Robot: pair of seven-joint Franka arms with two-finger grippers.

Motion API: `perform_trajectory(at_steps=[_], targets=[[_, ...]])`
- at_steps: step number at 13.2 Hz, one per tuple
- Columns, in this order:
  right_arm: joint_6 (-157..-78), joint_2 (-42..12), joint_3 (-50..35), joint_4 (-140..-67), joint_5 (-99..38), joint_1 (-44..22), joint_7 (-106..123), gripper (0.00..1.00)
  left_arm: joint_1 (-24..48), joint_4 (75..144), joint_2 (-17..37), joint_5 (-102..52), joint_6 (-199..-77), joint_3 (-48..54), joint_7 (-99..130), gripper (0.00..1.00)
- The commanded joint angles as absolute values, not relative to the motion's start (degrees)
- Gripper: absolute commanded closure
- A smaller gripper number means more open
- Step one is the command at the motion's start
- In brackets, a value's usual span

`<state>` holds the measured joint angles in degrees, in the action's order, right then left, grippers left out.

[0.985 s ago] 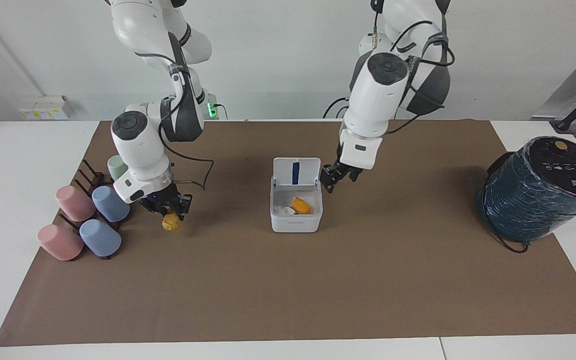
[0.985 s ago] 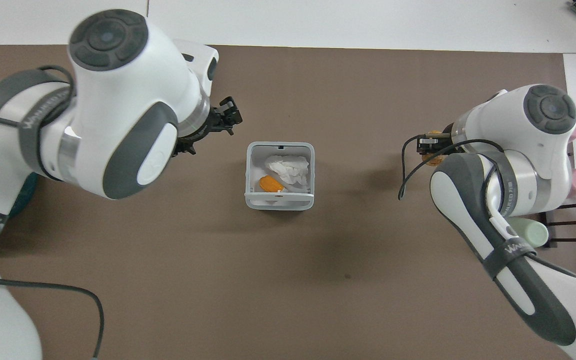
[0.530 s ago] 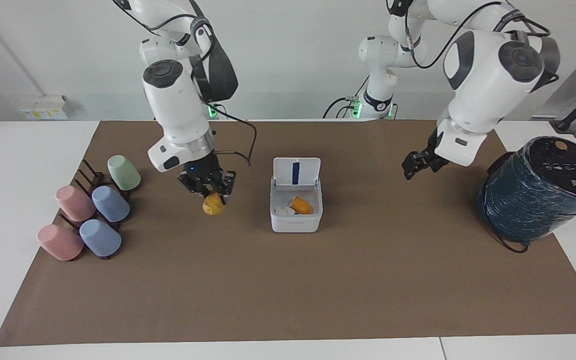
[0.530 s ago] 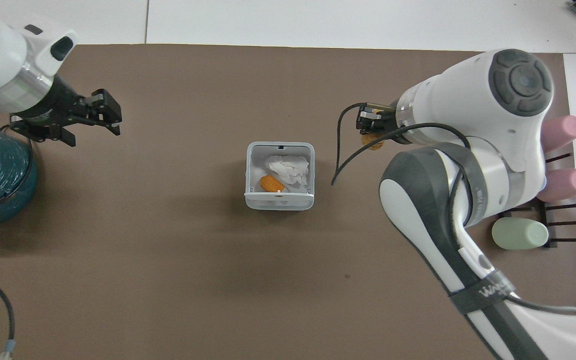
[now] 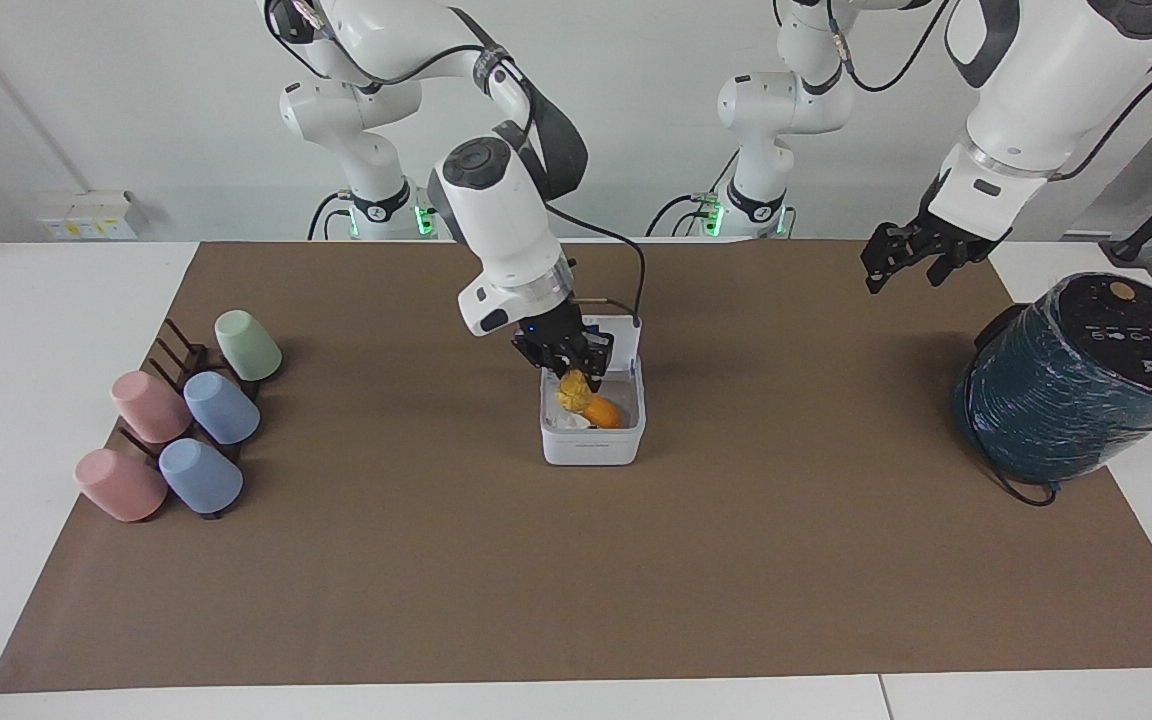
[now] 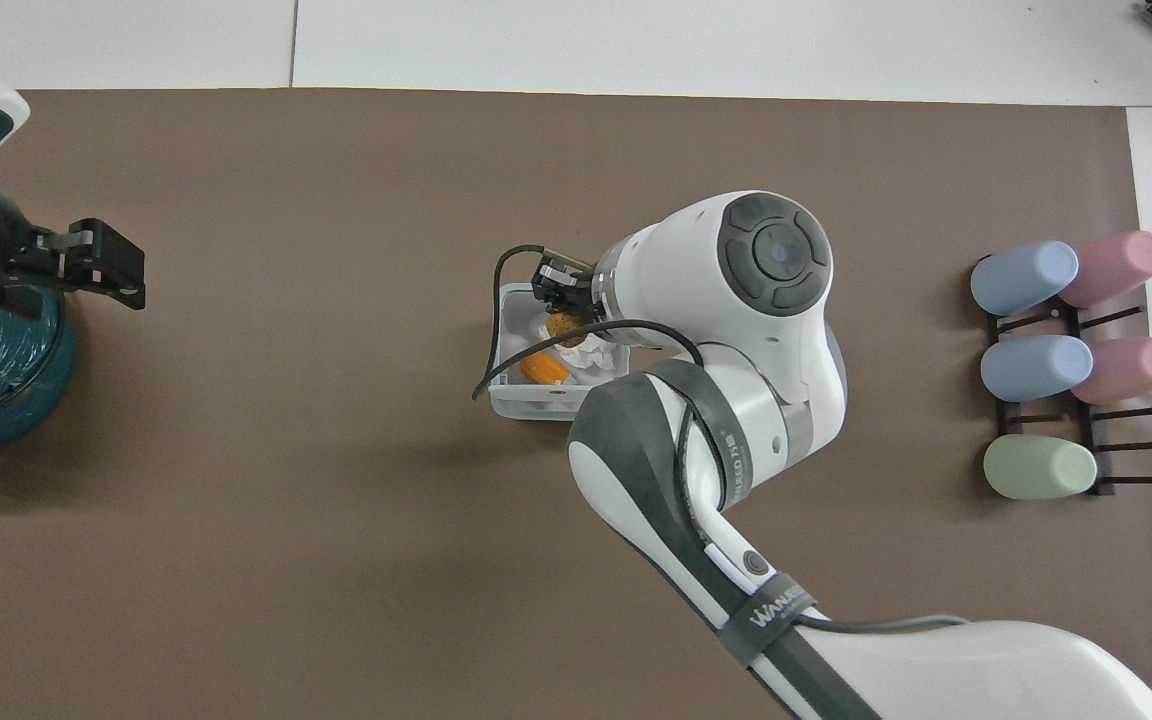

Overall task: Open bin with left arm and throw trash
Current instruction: 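Carry the brown potato over the bin and release it with the right gripper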

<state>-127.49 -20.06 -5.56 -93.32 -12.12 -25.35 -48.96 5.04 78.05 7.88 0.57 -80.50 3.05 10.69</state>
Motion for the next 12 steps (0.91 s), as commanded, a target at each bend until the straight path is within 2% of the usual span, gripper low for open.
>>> perform_trajectory(at_steps=[1, 2, 3, 4, 5, 6, 8, 12], targets=[[-128.2, -22.2, -5.6, -92.6, -13.4, -25.1, -49.2, 1.0, 6.0, 84.9, 4.0, 1.8, -82.8, 2.9, 9.8, 0.15], [-128.4, -22.7, -5.6, -92.9, -13.4, -25.6, -49.2, 1.0, 6.1, 86.6, 2.9, 1.8, -84.0, 2.9, 9.8, 0.15], [-128.5, -23.0, -5.6, -93.0, -13.4, -26.0, -49.2, 0.95, 6.2, 88.6, 1.9, 1.8, -85.2, 2.9, 9.8, 0.14], [-128.5, -23.3, -5.7, -93.0, -14.3, -26.1, -49.2, 0.75, 6.1, 90.5, 0.8, 1.8, -86.6, 2.9, 9.8, 0.12], [-128.5, -23.3, -5.6, -93.0, -15.0, -26.1, -49.3, 0.14, 6.1, 91.6, 0.3, 1.8, -87.4, 2.8, 9.8, 0.12], [-128.5, -23.2, -5.6, -93.0, -14.9, -26.3, -49.0, 0.0, 6.1, 91.5, 0.3, 1.8, -87.5, 2.8, 9.7, 0.11], [-128.5, -23.2, -5.6, -92.9, -14.6, -26.2, -48.6, 0.0, 6.0, 91.2, -0.1, 1.8, -87.5, 2.9, 9.6, 0.1], [-128.4, -21.5, -5.1, -92.6, -8.1, -25.2, -45.6, 0.0, 4.8, 91.1, -0.4, 1.8, -87.9, 2.6, 6.0, 0.0]])
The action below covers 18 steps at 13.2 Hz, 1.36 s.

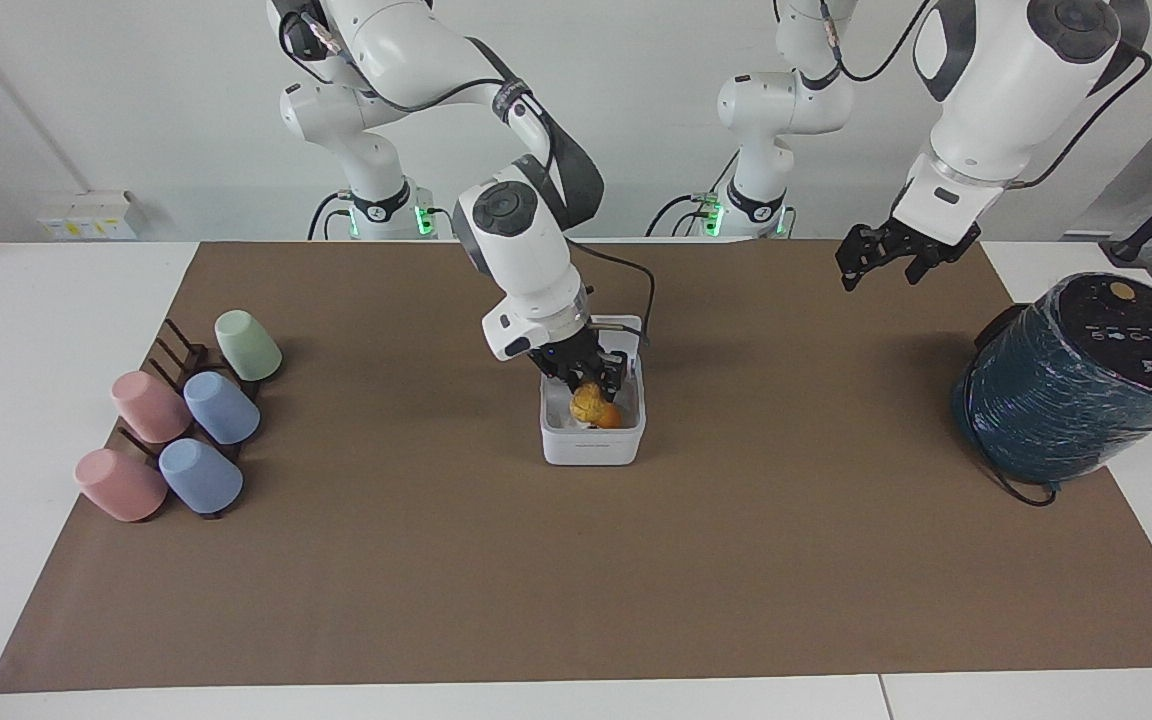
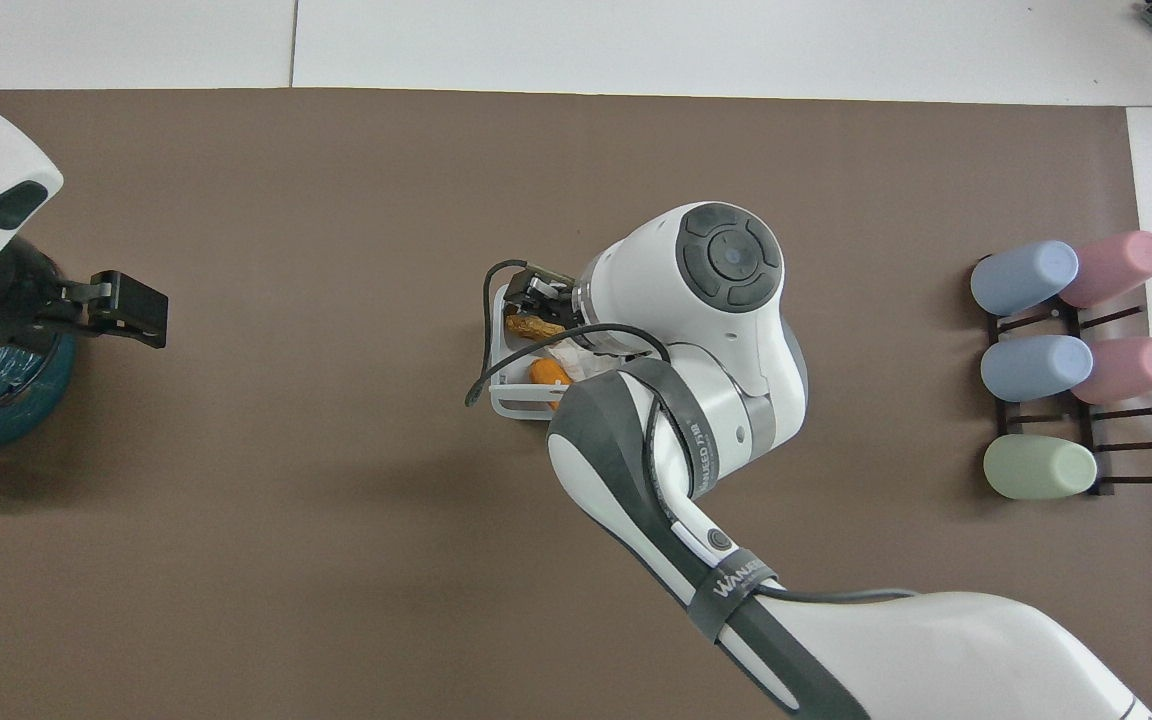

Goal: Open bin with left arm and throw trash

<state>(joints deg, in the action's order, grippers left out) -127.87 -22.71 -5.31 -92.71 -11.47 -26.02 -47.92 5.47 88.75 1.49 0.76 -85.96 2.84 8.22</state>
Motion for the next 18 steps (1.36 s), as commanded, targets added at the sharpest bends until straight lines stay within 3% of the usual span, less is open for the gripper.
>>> perform_trajectory(at_steps=[1, 7, 15, 18], targets=[[-128.3, -20.1, -5.0, -92.7, -2.6, -23.8, -44.5, 0.0, 4.7, 91.1, -0.4, 1.8, -88.2, 2.7, 6.1, 0.0], [-123.9, -14.2, -4.7, -92.7, 5.8, -14.1, -29.9, 0.0, 4.7, 91.4, -0.4, 1.8, -90.0, 2.7, 6.2, 0.0], [-99.5, -0.7, 8.3, -92.1, 1.9, -12.9, -9.5, 0.0, 4.3, 91.5, -0.4, 1.8, -89.8, 2.6, 6.2, 0.0], [-94.0, 3.0, 11.5, -92.0, 0.1, -11.6, -2.3, 0.0, 4.4, 91.4, -0.4, 1.8, -90.1, 2.7, 6.7, 0.0]])
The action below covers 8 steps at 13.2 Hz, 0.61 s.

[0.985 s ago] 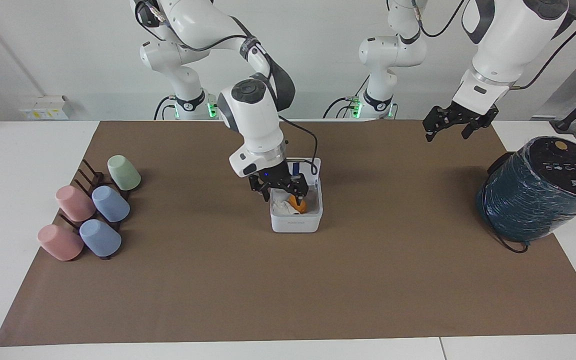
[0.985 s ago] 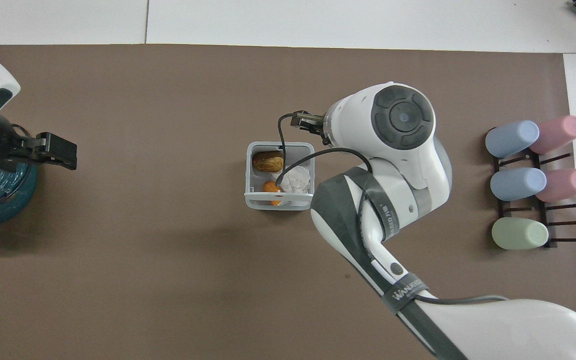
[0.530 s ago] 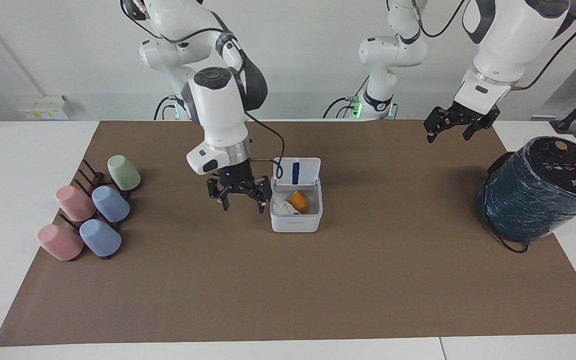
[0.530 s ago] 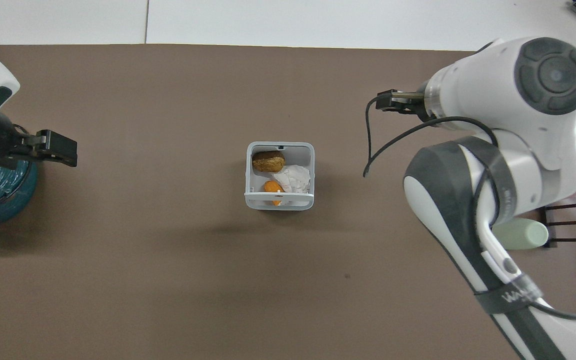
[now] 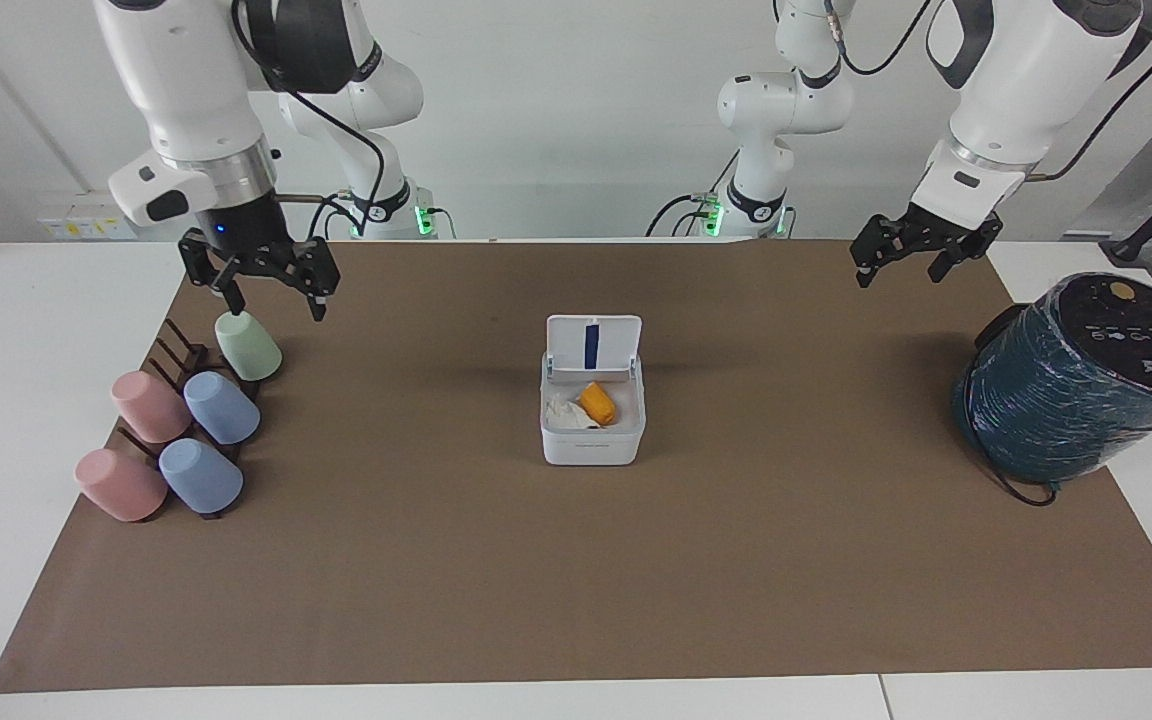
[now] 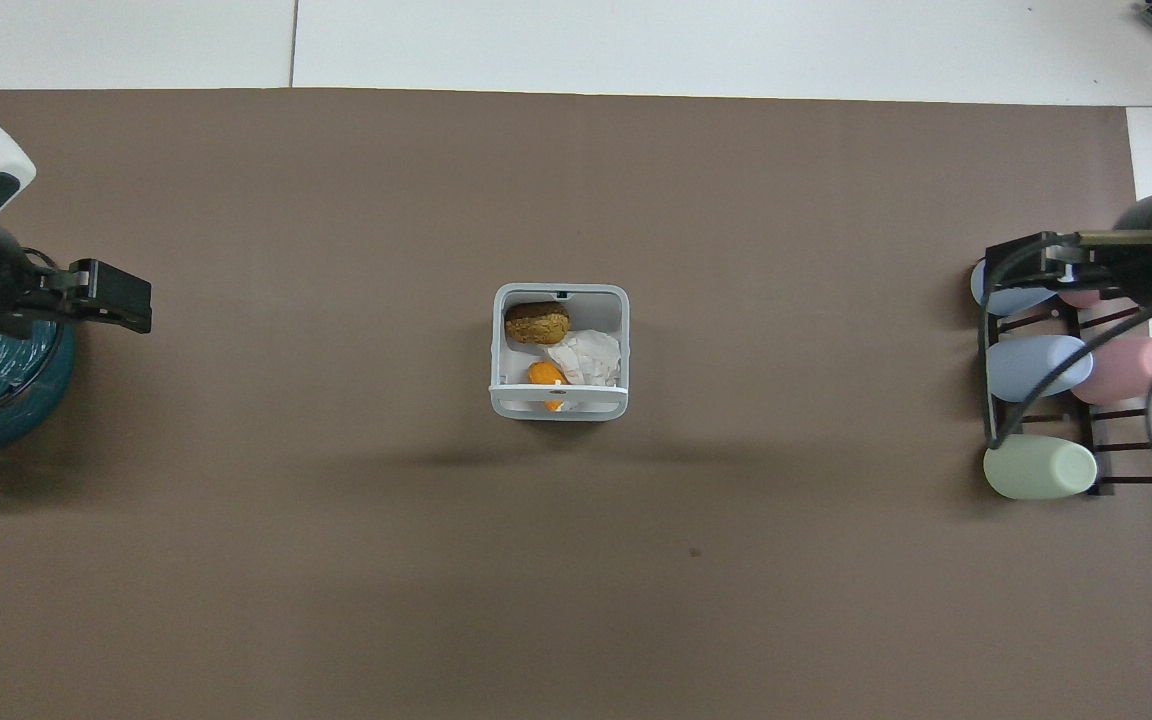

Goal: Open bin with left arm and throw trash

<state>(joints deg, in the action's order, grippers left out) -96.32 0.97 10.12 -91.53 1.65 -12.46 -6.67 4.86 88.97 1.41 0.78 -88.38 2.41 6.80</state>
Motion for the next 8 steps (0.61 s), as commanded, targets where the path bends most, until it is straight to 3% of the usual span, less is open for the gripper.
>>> perform_trajectory(at_steps=[1, 5, 8], targets=[[-92.8, 3.1, 11.3, -91.9, 0.1, -9.6, 0.8, 0.0, 4.4, 91.4, -0.4, 1.8, -90.1, 2.7, 6.8, 0.0], [-92.1, 3.8, 5.5, -93.1, 0.0, -2.3, 1.1, 0.0, 4.5, 91.3, -0.4, 1.8, -90.0, 2.7, 6.2, 0.0], [-91.6, 4.0, 6.0, -93.2, 0.4, -3.5, -1.0, 0.0, 4.4, 91.2, -0.4, 1.8, -90.1, 2.7, 5.9, 0.0]])
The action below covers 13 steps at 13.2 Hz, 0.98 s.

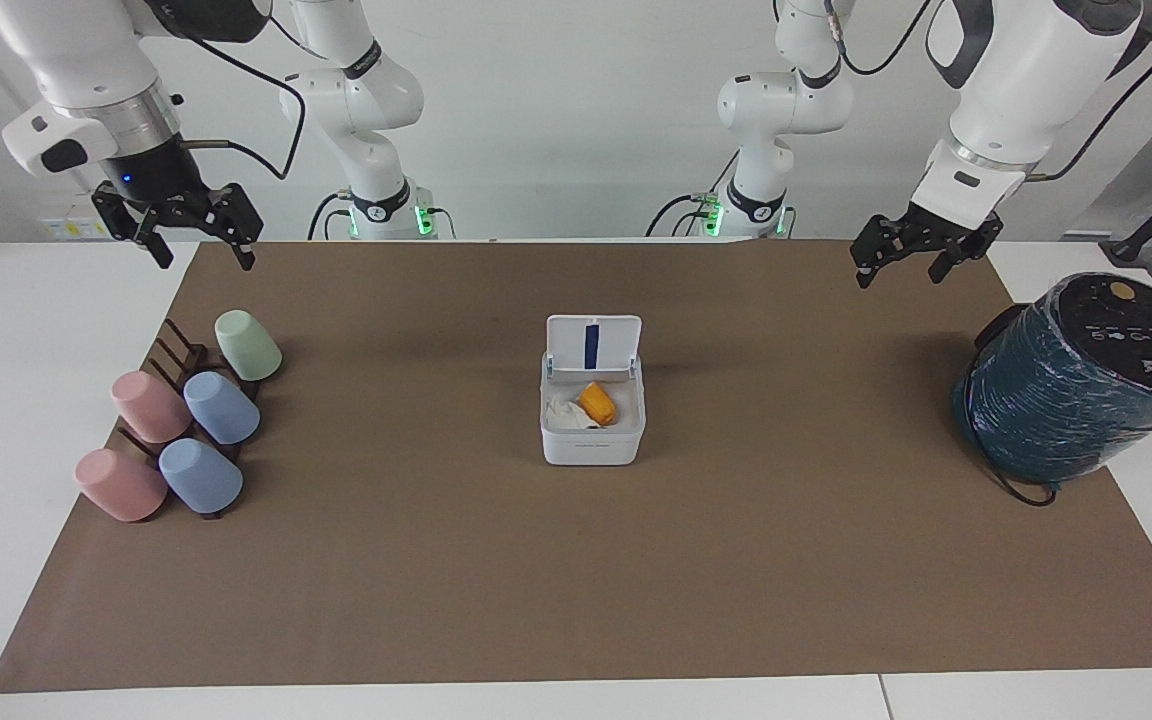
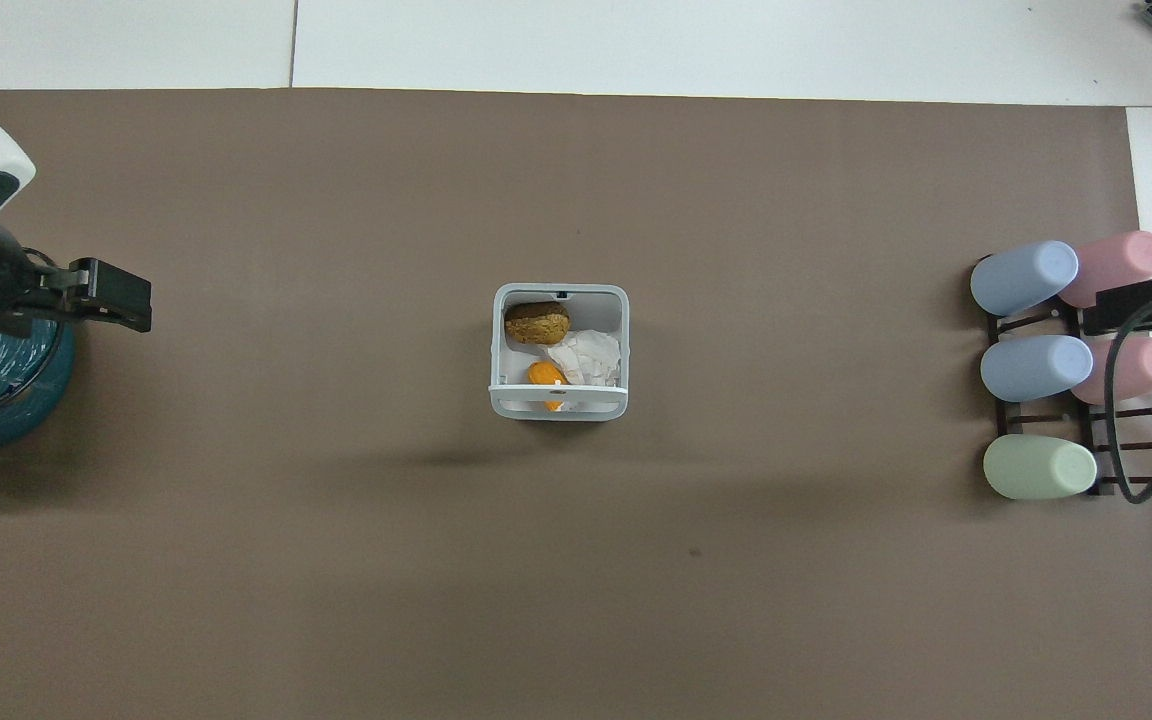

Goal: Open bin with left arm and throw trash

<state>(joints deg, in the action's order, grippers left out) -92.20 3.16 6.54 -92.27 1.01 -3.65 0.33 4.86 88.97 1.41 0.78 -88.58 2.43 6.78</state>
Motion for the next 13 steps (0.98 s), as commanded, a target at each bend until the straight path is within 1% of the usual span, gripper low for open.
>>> perform_trajectory(at_steps=[1, 3, 13], targets=[[-90.9, 4.0, 6.3, -92.9, 1.1, -4.9, -1.1, 0.0, 4.4, 91.2, -0.4, 1.8, -90.2, 2.7, 5.9, 0.0], [-89.9, 4.0, 7.9, -92.8, 1.1, -5.4, -1.1, 0.0, 4.5, 91.2, -0.4, 1.7, -91.0, 2.7, 4.8, 0.0], [-88.3, 4.0, 9.1, -92.7, 1.2, -7.9, -1.2, 0.0, 4.7, 91.6, -0.3, 1.3, -93.1, 2.8, 2.2, 0.0]])
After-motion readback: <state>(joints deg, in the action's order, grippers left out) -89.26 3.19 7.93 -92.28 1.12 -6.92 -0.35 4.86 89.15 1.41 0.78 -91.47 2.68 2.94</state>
